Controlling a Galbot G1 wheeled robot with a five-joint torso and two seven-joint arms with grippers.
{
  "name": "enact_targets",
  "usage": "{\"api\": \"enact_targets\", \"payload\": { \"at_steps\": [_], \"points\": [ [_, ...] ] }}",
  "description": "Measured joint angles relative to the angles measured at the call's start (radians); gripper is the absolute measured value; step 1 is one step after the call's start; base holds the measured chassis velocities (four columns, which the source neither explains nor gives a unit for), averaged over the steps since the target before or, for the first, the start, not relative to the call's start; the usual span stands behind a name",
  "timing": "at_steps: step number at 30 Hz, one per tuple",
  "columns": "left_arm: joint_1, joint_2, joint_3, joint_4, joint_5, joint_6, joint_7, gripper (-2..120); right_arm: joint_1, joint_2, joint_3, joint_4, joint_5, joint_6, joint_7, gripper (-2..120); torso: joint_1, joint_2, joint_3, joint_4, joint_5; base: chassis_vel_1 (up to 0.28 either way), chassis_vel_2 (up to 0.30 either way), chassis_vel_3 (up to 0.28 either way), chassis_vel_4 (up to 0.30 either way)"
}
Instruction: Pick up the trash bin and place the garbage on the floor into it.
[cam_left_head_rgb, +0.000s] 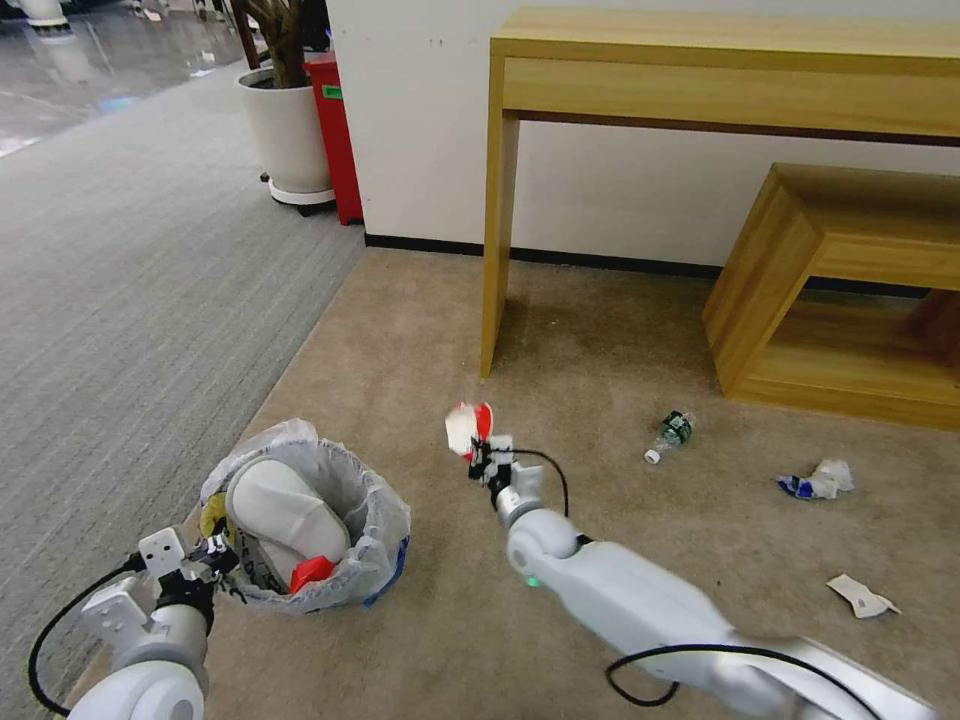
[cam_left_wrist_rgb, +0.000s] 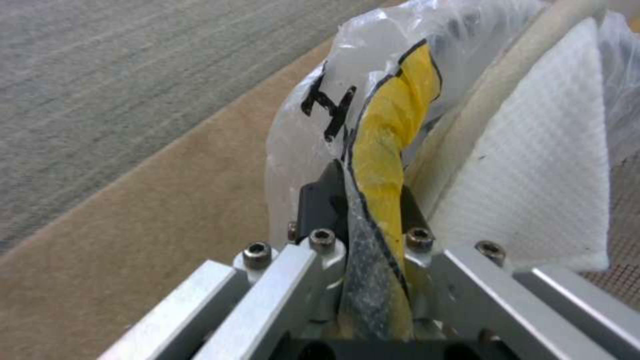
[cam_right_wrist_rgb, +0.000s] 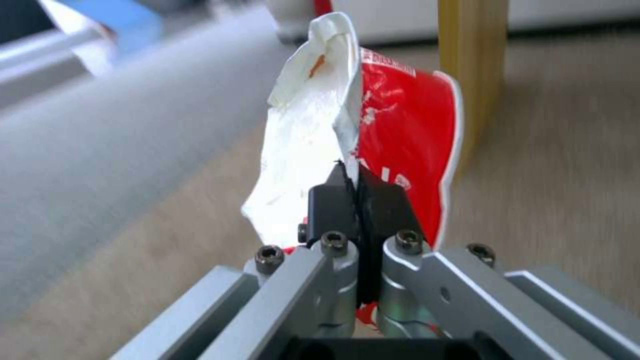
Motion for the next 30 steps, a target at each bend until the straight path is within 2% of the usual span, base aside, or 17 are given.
{"api": "enact_targets", "payload": {
  "at_steps": [1, 4, 8, 10, 12, 16, 18, 19, 23, 30],
  "points": [
    [0.000, 0.000, 0.000, 0.000, 0.000, 0.000, 0.000, 3, 0.000, 0.000, 0.000, 0.000, 0.000, 0.000, 0.000, 0, 0.000, 0.000, 0.000, 0.0000, 0.0000, 0.000, 0.000, 0.000, 0.000],
    [0.001, 0.019, -0.001, -0.025, -0.034, 0.022, -0.012, 3, 0.012, -0.075, 0.013, 0.126, 0.015, 0.041, -0.069, 0, 0.000, 0.000, 0.000, 0.0006, 0.0003, 0.000, 0.000, 0.000, 0.000],
    [0.001, 0.037, -0.003, -0.036, -0.064, 0.036, -0.023, 3, 0.022, -0.098, 0.018, 0.184, 0.035, 0.070, -0.127, 0, 0.000, 0.000, 0.000, 0.0011, 0.0001, 0.000, 0.000, 0.000, 0.000],
    [0.000, 0.067, -0.004, -0.043, -0.083, 0.045, -0.028, 3, 0.036, -0.111, 0.015, 0.224, 0.062, 0.118, -0.210, 0, 0.000, 0.000, 0.000, 0.0010, 0.0002, 0.000, 0.000, 0.000, 0.000],
    [0.000, 0.076, -0.004, -0.044, -0.088, 0.047, -0.029, 3, 0.043, -0.112, 0.008, 0.236, 0.072, 0.133, -0.233, 0, 0.000, 0.000, 0.000, 0.0009, 0.0002, 0.000, 0.000, 0.000, 0.000],
    [-0.001, 0.093, -0.002, -0.046, -0.095, 0.050, -0.030, 3, 0.075, -0.112, -0.045, 0.288, 0.121, 0.183, -0.303, 0, 0.000, 0.000, 0.000, 0.0009, 0.0000, 0.000, 0.000, 0.000, 0.000],
    [-0.005, 0.100, -0.001, -0.046, -0.099, 0.050, -0.030, 3, 0.110, -0.110, -0.109, 0.343, 0.180, 0.198, -0.359, 0, 0.000, 0.000, 0.000, 0.0010, 0.0000, 0.000, 0.000, 0.000, 0.000],
    [-0.005, 0.100, -0.001, -0.046, -0.099, 0.050, -0.030, 3, 0.110, -0.110, -0.109, 0.343, 0.180, 0.198, -0.359, 0, 0.000, 0.000, 0.000, 0.0010, 0.0000, 0.000, 0.000, 0.000, 0.000],
    [-0.009, 0.103, -0.004, -0.053, -0.106, 0.051, -0.032, 3, 0.153, -0.113, -0.221, 0.391, 0.232, 0.198, -0.376, 0, 0.000, 0.000, 0.000, 0.0009, -0.0001, 0.000, 0.000, 0.000, 0.000],
    [-0.007, 0.097, -0.014, -0.073, -0.110, 0.051, -0.034, 3, 0.187, -0.121, -0.360, 0.395, 0.226, 0.188, -0.344, 0, 0.000, 0.000, 0.000, 0.0008, 0.0000, 0.000, 0.000, 0.000, 0.000]
  ]
}}
